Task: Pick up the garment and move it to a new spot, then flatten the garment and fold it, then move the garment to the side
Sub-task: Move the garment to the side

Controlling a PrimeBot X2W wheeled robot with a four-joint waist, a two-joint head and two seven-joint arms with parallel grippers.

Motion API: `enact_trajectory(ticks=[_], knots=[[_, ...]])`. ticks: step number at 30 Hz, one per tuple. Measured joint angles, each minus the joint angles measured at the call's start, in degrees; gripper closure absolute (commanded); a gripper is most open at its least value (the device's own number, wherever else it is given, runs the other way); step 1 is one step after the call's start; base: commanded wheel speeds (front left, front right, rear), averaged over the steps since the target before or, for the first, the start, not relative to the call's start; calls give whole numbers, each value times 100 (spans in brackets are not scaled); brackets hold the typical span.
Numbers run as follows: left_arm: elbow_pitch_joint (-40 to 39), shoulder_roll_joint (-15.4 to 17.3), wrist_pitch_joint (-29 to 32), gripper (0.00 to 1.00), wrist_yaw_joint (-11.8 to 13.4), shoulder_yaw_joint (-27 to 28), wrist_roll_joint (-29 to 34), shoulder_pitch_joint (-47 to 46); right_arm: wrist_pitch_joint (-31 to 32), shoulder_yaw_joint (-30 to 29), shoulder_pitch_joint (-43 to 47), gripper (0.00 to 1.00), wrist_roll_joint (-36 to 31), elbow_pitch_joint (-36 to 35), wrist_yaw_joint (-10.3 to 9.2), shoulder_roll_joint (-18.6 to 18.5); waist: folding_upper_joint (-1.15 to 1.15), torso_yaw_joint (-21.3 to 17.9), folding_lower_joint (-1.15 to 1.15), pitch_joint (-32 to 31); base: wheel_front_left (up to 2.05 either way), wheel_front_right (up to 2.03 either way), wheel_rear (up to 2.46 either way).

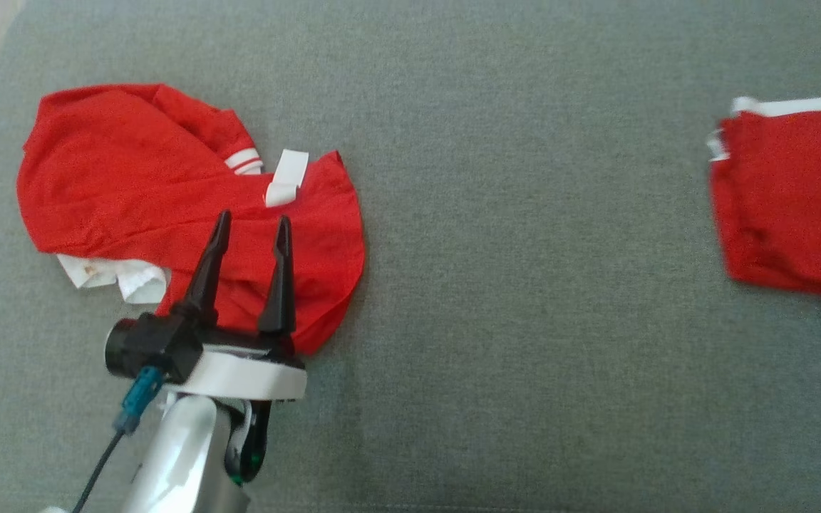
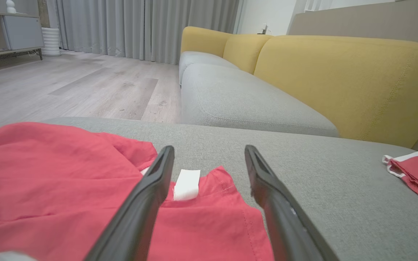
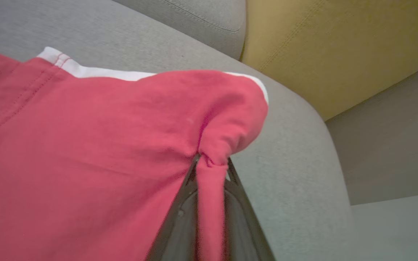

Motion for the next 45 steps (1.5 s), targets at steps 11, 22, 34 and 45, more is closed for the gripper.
enact_trajectory(ticks=[11,22,34,45], knots=[[-14,-3,0,0,-94,138,46,-237,-123,-316,-657,100,-177,613,0,-503,0,111,0,290,0,0,0],[34,-7,0,0,-100,171,105,-239,-352,-620,-793,0,-215,869,0,-282,0,113,0,178,0,0,0],[52,-9,-1,0,-93,201,156,-159,-1103,-494,-838,0,-35,126,0,913,0,-37,-1,-414,0,0,0],[-12,-7,-1,0,-41,156,157,308,-1873,-453,300,0,463,-1306,0,2224,0,-246,-2,-1231,0,0,0]])
